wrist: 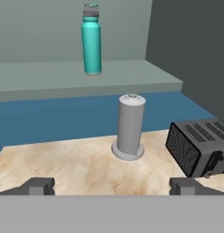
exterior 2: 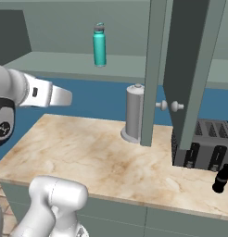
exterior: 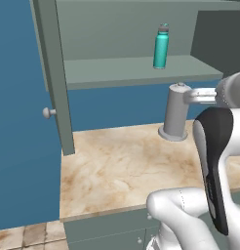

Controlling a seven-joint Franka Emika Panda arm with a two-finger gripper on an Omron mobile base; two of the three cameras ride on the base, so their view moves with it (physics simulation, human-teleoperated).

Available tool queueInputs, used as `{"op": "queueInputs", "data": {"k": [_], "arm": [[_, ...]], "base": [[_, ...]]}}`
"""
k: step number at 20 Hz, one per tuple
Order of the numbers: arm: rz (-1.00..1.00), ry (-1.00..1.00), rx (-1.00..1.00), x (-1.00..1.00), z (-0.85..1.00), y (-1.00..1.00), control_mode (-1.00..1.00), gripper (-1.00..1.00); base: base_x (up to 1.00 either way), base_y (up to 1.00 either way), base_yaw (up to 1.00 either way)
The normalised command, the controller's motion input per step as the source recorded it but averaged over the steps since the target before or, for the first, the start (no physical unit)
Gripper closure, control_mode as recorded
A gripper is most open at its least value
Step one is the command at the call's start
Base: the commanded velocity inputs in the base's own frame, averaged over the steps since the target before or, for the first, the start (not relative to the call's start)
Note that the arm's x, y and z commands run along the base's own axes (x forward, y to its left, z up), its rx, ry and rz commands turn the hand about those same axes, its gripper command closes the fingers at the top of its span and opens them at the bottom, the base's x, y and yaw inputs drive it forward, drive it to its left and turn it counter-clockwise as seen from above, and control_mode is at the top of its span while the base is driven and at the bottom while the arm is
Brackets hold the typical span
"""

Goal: Sort all alcoholic drinks to one cabinet, and non-alcoholic drinks to the other.

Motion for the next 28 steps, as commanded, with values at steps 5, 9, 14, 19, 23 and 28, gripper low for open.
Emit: {"op": "queueInputs", "data": {"k": [5,9,14,19,23,28], "arm": [[0.01,0.0,0.0,-0.17,0.0,0.13,-1.0,-1.0],[0.01,0.01,0.0,-0.11,0.0,0.06,-1.0,-1.0],[0.01,0.01,0.0,-0.1,-0.01,0.03,1.0,-1.0],[0.0,0.0,0.0,0.0,0.0,0.0,1.0,-1.0],[0.0,0.0,0.0,0.0,0.0,0.0,1.0,-1.0],[0.0,0.0,0.0,0.0,0.0,0.0,1.0,-1.0]], "base": [[0.0,0.0,0.0],[0.0,0.0,0.0],[-0.04,0.0,0.0],[-0.3,0.0,0.0],[-0.51,0.0,0.01],[-0.56,0.0,0.03]]}}
